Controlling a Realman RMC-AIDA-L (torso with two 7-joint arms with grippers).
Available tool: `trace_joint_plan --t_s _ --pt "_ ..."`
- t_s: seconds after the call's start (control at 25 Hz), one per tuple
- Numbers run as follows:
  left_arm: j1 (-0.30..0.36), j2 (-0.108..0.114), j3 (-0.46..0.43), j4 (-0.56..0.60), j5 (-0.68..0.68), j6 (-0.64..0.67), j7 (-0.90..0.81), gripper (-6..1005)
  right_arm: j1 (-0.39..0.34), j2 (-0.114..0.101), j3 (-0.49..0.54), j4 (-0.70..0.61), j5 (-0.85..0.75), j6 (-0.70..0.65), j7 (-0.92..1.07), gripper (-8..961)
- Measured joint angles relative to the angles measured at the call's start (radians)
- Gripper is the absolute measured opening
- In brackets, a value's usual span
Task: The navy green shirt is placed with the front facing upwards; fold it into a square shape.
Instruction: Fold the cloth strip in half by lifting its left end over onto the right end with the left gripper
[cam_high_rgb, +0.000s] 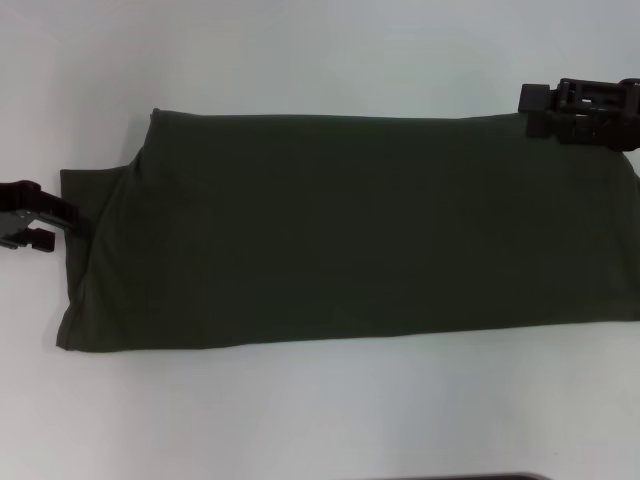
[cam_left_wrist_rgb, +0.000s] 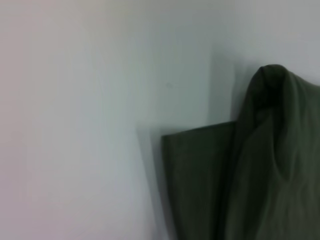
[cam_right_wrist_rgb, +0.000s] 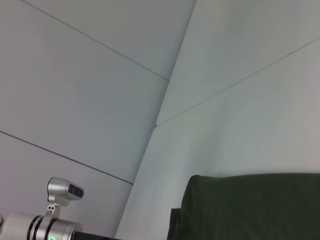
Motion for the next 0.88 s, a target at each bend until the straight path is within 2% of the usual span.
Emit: trace_joint_plan --t_s 0.48,0.88 --pt "0.0 -0.022 0.006 -0.003 0.011 -0.045 -0.003 580 -0.003 0.0 0.0 0.002 0.0 0.0 0.0 850" --pt "0.0 -0.023 0.014 -0.025 0.032 -0.066 -0.007 580 -0.009 0.0 0.0 0.004 0.0 0.0 0.0 850"
